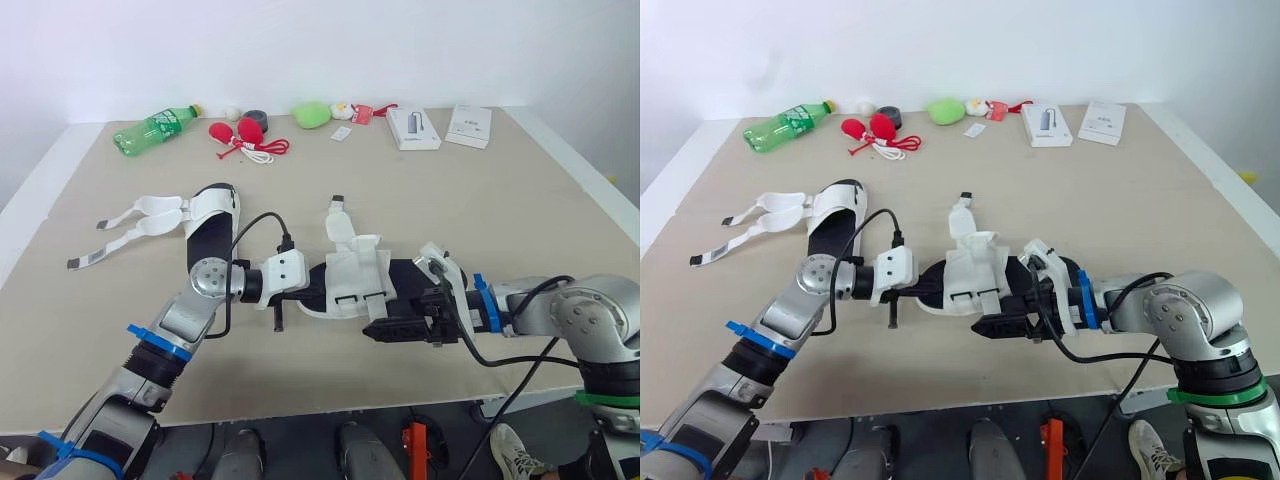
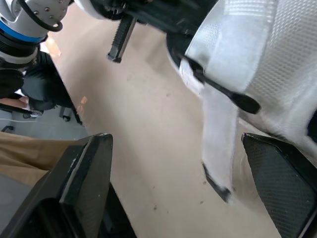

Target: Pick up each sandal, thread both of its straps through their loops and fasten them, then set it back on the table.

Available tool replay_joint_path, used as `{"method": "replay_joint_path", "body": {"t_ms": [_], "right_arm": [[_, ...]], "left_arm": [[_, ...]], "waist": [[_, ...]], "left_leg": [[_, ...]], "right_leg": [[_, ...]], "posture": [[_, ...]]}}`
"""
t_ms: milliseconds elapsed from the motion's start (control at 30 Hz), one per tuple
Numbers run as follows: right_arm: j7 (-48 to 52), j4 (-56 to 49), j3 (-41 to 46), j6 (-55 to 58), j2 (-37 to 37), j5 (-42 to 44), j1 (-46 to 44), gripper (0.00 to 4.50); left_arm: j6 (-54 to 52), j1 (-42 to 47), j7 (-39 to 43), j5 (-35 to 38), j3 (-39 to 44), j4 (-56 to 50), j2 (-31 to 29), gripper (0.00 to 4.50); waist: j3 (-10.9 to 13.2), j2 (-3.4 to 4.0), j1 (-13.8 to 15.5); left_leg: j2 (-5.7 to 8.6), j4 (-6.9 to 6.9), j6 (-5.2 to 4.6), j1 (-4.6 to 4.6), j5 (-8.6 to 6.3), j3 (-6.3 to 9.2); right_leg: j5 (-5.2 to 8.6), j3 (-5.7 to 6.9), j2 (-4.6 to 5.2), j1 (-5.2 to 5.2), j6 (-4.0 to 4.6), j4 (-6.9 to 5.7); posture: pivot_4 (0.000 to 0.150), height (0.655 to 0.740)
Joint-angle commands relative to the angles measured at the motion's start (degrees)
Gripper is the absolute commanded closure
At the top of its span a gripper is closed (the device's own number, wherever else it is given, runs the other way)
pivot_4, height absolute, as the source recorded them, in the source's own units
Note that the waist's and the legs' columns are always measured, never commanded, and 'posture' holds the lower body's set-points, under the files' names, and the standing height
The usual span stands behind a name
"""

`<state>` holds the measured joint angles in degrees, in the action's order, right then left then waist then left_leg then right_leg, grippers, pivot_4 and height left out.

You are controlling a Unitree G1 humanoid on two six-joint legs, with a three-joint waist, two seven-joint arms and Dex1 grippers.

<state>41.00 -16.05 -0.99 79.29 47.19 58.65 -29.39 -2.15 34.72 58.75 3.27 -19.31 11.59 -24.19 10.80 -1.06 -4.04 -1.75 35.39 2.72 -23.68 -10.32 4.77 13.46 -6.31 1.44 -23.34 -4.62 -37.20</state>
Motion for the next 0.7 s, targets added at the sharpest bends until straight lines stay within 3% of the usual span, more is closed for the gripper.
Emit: {"method": "replay_joint_path", "body": {"t_ms": [33,600,700], "right_arm": [[1.2,0.0,-0.3,-0.8,-0.5,-0.9,-1.3,0.04],[2.2,5.2,-1.2,-2.8,-3.8,-7.8,-3.8,0.04],[2.7,4.2,-1.3,-2.1,-3.1,-7.9,-2.1,1.28]], "left_arm": [[1.0,0.6,-1.8,-1.6,1.0,2.3,-0.1,4.5],[0.3,-0.9,-0.4,-0.7,0.4,1.1,0.3,4.5],[0.3,-0.9,-0.4,-0.8,0.4,1.1,0.2,4.5]], "waist": [[0.0,0.0,0.0],[0.0,0.0,-0.1],[0.0,0.0,-0.1]], "left_leg": [[0.0,0.0,0.0,0.0,0.0,0.0],[0.0,0.01,0.0,0.0,0.0,0.0],[0.0,0.01,0.0,-0.02,0.0,0.0]], "right_leg": [[0.0,0.0,0.0,0.0,0.0,0.0],[-0.13,-0.01,-0.01,-0.01,-0.09,0.0],[-0.13,-0.01,0.0,-0.02,-0.09,0.0]], "posture": [[0.15,0.74],[0.15,0.74],[0.15,0.74]]}}
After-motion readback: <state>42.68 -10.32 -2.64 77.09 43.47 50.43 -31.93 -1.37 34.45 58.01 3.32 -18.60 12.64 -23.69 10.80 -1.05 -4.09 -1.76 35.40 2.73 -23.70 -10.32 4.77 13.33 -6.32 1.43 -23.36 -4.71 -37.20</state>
